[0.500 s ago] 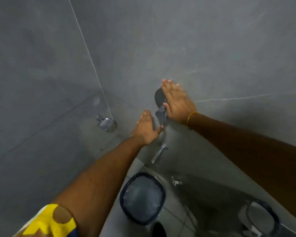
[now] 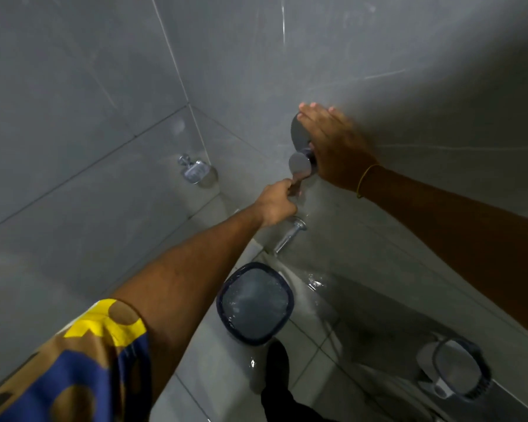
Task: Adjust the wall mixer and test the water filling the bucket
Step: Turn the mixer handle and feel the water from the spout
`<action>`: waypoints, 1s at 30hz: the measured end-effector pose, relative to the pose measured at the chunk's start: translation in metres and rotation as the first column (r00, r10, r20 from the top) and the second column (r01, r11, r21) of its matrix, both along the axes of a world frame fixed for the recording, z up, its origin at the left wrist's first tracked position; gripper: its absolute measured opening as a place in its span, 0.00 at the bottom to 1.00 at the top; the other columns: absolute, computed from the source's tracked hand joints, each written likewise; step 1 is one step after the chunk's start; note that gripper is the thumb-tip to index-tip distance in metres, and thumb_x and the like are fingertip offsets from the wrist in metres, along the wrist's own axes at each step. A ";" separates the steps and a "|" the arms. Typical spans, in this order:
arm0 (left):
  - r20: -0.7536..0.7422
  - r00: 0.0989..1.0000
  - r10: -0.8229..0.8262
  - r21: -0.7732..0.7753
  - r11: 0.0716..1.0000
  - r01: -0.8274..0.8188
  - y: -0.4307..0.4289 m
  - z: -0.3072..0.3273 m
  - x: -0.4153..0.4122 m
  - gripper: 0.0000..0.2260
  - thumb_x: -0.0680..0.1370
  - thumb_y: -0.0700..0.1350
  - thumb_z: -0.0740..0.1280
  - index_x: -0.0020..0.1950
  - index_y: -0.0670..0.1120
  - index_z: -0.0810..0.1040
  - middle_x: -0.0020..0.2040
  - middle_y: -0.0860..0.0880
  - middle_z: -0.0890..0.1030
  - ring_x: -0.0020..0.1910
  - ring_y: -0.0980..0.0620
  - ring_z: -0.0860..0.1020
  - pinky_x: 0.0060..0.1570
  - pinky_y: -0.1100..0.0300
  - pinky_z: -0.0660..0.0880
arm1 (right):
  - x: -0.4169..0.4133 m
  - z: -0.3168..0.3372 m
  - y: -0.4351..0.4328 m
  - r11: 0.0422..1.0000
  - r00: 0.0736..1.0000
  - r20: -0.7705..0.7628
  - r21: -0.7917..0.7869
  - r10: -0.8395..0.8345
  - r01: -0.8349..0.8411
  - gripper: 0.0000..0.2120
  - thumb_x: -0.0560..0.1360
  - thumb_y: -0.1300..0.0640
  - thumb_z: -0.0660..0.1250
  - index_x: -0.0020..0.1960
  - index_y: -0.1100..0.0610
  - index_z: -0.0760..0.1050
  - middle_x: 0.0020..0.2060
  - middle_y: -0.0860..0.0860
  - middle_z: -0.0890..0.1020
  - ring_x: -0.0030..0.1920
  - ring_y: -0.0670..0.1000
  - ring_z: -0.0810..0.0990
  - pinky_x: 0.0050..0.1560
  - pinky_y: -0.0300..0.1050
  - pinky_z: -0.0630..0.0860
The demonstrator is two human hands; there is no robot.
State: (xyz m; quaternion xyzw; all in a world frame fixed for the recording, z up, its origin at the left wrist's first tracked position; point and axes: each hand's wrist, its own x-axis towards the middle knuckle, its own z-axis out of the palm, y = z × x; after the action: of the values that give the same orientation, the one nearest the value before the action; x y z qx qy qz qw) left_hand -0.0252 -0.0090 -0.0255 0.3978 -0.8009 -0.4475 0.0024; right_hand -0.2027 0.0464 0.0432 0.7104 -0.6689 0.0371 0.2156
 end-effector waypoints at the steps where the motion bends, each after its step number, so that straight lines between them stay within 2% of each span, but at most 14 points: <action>1: 0.010 1.000 -0.016 -0.012 1.000 0.016 0.000 0.001 0.002 0.22 0.74 0.36 0.69 0.68 0.44 0.76 0.62 0.42 0.81 0.58 0.42 0.81 0.54 0.51 0.81 | -0.001 0.001 0.000 1.000 1.000 0.003 0.001 0.007 -0.007 0.29 0.79 0.52 0.50 0.79 0.61 0.58 0.79 0.57 0.62 0.79 0.57 0.59 0.78 0.54 0.57; 5: 0.012 0.999 -0.048 -0.047 0.998 0.048 0.002 0.005 0.005 0.20 0.75 0.38 0.69 0.67 0.45 0.74 0.59 0.41 0.80 0.51 0.43 0.81 0.41 0.56 0.78 | 0.000 0.002 -0.001 1.000 1.000 0.004 -0.007 0.016 -0.016 0.30 0.77 0.54 0.53 0.78 0.62 0.60 0.78 0.58 0.64 0.78 0.58 0.61 0.78 0.53 0.57; 7: -0.012 0.998 -0.055 -0.054 0.997 0.054 0.004 0.006 0.008 0.23 0.75 0.40 0.69 0.70 0.47 0.73 0.58 0.43 0.81 0.48 0.46 0.81 0.38 0.59 0.76 | 0.001 0.003 0.000 1.000 1.000 0.009 -0.002 0.022 -0.022 0.30 0.77 0.54 0.54 0.78 0.62 0.60 0.78 0.59 0.64 0.78 0.58 0.61 0.78 0.54 0.57; 8: -0.027 0.997 -0.068 -0.067 0.996 0.066 0.005 0.006 0.010 0.27 0.73 0.42 0.68 0.73 0.49 0.71 0.59 0.44 0.81 0.49 0.46 0.81 0.41 0.59 0.77 | 0.001 0.004 0.001 1.000 1.000 0.012 0.002 0.023 -0.024 0.30 0.77 0.54 0.53 0.78 0.62 0.60 0.78 0.59 0.64 0.78 0.58 0.61 0.78 0.54 0.57; 10: -0.038 0.992 -0.124 -0.132 0.984 0.118 0.004 0.008 0.015 0.35 0.71 0.44 0.68 0.79 0.51 0.65 0.68 0.44 0.77 0.59 0.44 0.80 0.55 0.52 0.80 | 0.004 0.006 0.002 1.000 1.000 0.012 0.001 0.021 -0.021 0.30 0.77 0.54 0.54 0.77 0.62 0.61 0.77 0.59 0.65 0.78 0.59 0.62 0.78 0.54 0.58; 12: -0.014 0.984 -0.179 -0.238 0.956 0.170 0.001 0.008 0.017 0.38 0.71 0.42 0.70 0.81 0.50 0.61 0.79 0.43 0.67 0.73 0.41 0.71 0.71 0.47 0.73 | 0.006 0.007 0.000 1.000 1.000 0.006 -0.006 0.028 -0.028 0.29 0.76 0.55 0.57 0.76 0.63 0.63 0.76 0.60 0.66 0.77 0.59 0.64 0.77 0.54 0.59; 14: 0.034 0.980 -0.195 -0.332 0.923 0.195 -0.002 0.006 0.017 0.39 0.73 0.40 0.71 0.82 0.46 0.59 0.84 0.41 0.57 0.81 0.41 0.59 0.79 0.47 0.61 | 0.007 0.006 -0.001 0.999 0.999 -0.001 -0.008 0.036 -0.036 0.29 0.76 0.55 0.59 0.75 0.63 0.65 0.76 0.60 0.67 0.76 0.59 0.65 0.76 0.55 0.59; 16: 0.074 0.977 -0.201 -0.399 0.891 0.214 -0.002 0.003 0.018 0.39 0.75 0.42 0.72 0.82 0.42 0.57 0.85 0.39 0.52 0.84 0.41 0.52 0.81 0.48 0.54 | 0.006 0.006 -0.001 0.999 0.999 -0.014 -0.001 0.038 -0.038 0.29 0.77 0.53 0.58 0.75 0.63 0.64 0.76 0.60 0.67 0.76 0.60 0.65 0.75 0.56 0.60; 20: 0.083 0.973 -0.217 -0.476 0.849 0.230 0.000 -0.004 0.018 0.40 0.78 0.47 0.70 0.83 0.40 0.52 0.85 0.38 0.49 0.84 0.42 0.48 0.82 0.47 0.49 | 0.006 0.008 -0.002 0.999 0.999 -0.011 0.027 0.036 -0.036 0.34 0.77 0.43 0.50 0.75 0.65 0.65 0.75 0.62 0.67 0.75 0.61 0.66 0.74 0.56 0.60; 24: 0.094 0.967 -0.237 -0.499 0.829 0.252 0.001 -0.009 0.017 0.40 0.79 0.52 0.68 0.84 0.41 0.51 0.85 0.37 0.48 0.84 0.42 0.48 0.81 0.48 0.47 | 0.003 0.003 -0.004 0.999 0.996 -0.079 -0.003 0.044 -0.044 0.28 0.78 0.54 0.56 0.76 0.64 0.63 0.76 0.61 0.66 0.75 0.61 0.65 0.74 0.56 0.59; 30: 0.072 0.967 -0.243 -0.533 0.810 0.243 0.001 -0.011 0.017 0.39 0.80 0.53 0.67 0.84 0.41 0.51 0.85 0.37 0.50 0.84 0.42 0.48 0.82 0.47 0.48 | 0.003 0.002 -0.004 0.999 0.996 -0.079 0.019 0.033 -0.031 0.27 0.78 0.58 0.57 0.76 0.62 0.62 0.76 0.61 0.66 0.75 0.60 0.66 0.73 0.56 0.60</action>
State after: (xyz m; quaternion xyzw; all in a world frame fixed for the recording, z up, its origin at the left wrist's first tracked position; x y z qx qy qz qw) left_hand -0.0078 -0.0085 -0.0370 0.2756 -0.9382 -0.2017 0.0562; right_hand -0.2001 0.0422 0.0457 0.7239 -0.6487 0.0066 0.2350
